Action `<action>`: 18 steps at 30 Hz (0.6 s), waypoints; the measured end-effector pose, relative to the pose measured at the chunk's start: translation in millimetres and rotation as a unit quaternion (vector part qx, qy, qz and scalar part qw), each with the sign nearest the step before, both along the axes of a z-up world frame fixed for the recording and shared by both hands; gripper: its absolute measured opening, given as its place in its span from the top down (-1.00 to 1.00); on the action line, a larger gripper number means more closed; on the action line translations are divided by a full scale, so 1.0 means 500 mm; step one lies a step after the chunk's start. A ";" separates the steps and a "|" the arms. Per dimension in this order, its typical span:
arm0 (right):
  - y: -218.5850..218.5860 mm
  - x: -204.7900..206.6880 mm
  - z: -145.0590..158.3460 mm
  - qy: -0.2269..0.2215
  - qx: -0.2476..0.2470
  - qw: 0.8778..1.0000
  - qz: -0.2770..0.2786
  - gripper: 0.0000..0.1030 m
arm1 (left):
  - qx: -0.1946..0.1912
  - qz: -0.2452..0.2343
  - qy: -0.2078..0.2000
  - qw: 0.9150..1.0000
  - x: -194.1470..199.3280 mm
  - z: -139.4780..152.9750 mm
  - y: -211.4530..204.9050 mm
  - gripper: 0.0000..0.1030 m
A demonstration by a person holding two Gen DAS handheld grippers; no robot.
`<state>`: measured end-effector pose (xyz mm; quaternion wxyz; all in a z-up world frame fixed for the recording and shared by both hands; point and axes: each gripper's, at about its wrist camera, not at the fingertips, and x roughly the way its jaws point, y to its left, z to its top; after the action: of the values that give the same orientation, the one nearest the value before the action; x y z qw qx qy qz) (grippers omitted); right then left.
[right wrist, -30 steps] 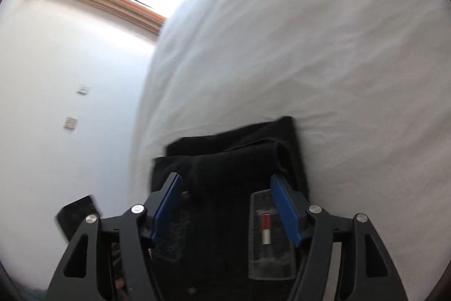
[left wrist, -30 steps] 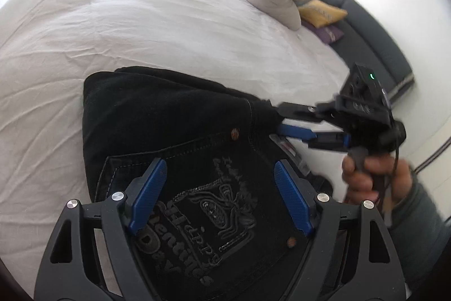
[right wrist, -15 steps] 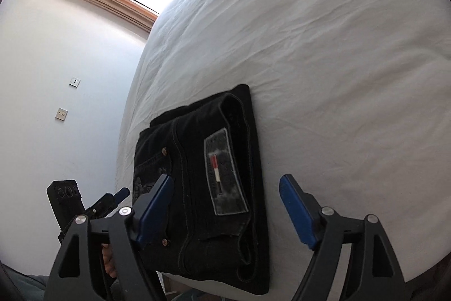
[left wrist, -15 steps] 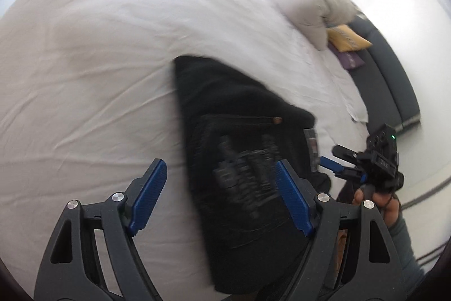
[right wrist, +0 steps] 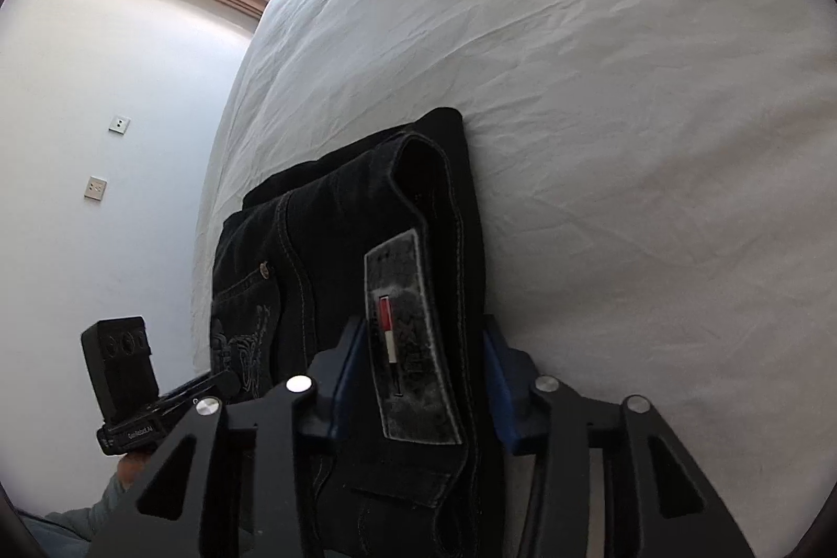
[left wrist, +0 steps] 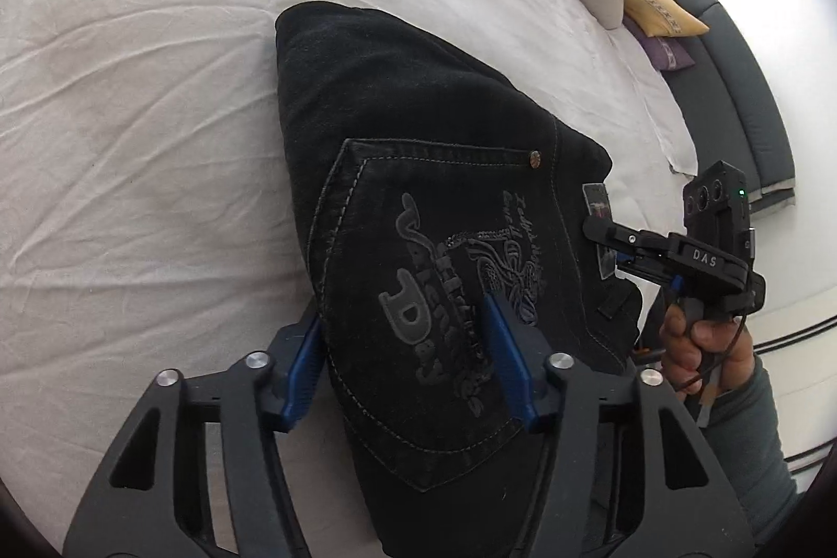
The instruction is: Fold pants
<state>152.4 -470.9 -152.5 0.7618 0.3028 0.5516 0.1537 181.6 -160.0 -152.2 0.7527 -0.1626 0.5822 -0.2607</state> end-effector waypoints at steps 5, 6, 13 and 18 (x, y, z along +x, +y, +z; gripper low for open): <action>0.029 -0.006 0.021 -0.016 -0.064 0.998 0.020 0.50 | 0.001 -0.008 -0.014 1.000 -0.004 0.023 -0.025 0.38; 0.039 -0.008 0.030 -0.021 -0.080 0.996 0.025 0.53 | -0.001 -0.011 -0.018 1.000 -0.006 0.032 -0.027 0.44; 0.117 -0.023 0.129 -0.082 -0.168 0.981 0.053 0.68 | -0.032 -0.006 -0.038 0.999 0.001 0.092 0.009 0.54; 0.145 0.002 0.209 -0.137 -0.173 0.973 0.063 0.68 | -0.032 0.012 -0.085 0.996 0.039 0.179 0.066 0.54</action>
<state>153.6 -398.4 -48.0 0.8600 0.1067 0.4780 0.1436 201.1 -126.9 -62.7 0.7968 -0.1705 0.5059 -0.2830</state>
